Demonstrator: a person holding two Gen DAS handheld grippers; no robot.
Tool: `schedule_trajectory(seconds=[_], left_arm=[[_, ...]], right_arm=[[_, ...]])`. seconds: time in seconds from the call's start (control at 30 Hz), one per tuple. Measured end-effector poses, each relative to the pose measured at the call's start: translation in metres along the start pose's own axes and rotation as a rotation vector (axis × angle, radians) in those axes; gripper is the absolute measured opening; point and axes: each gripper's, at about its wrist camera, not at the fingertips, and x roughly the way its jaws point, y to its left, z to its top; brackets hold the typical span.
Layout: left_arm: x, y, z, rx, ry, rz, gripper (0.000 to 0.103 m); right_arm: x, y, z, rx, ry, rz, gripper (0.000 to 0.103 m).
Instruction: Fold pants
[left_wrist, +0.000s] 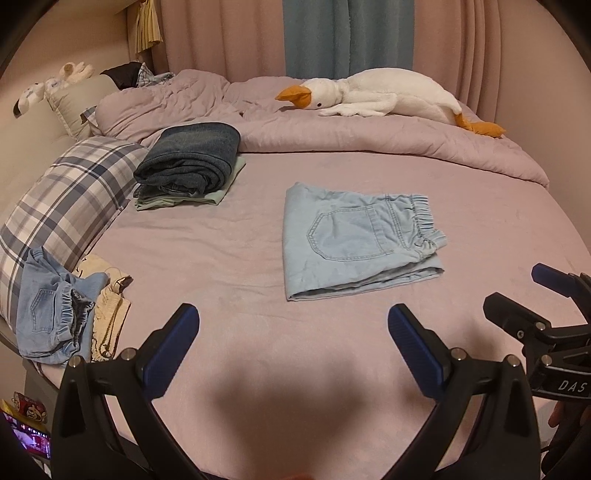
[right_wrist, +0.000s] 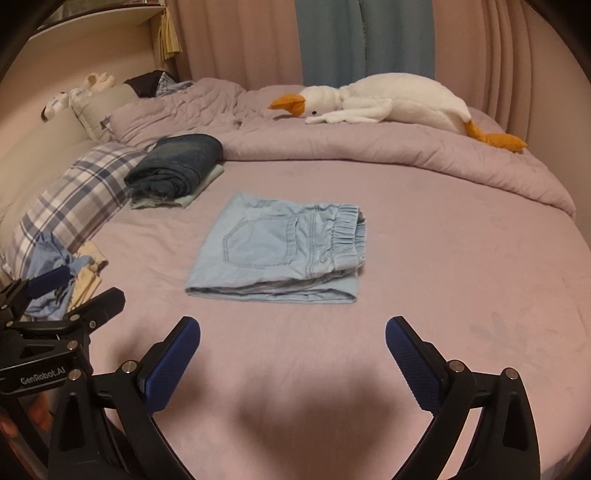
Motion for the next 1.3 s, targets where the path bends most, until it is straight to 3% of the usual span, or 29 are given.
schedule_trajectory(seconds=[1.3], left_arm=[[-0.005,-0.008,-0.001,0.022,0.002,-0.009,0.102]], right_arm=[[-0.012,0.005,-0.002,0.001,-0.022,-0.012,0.100]])
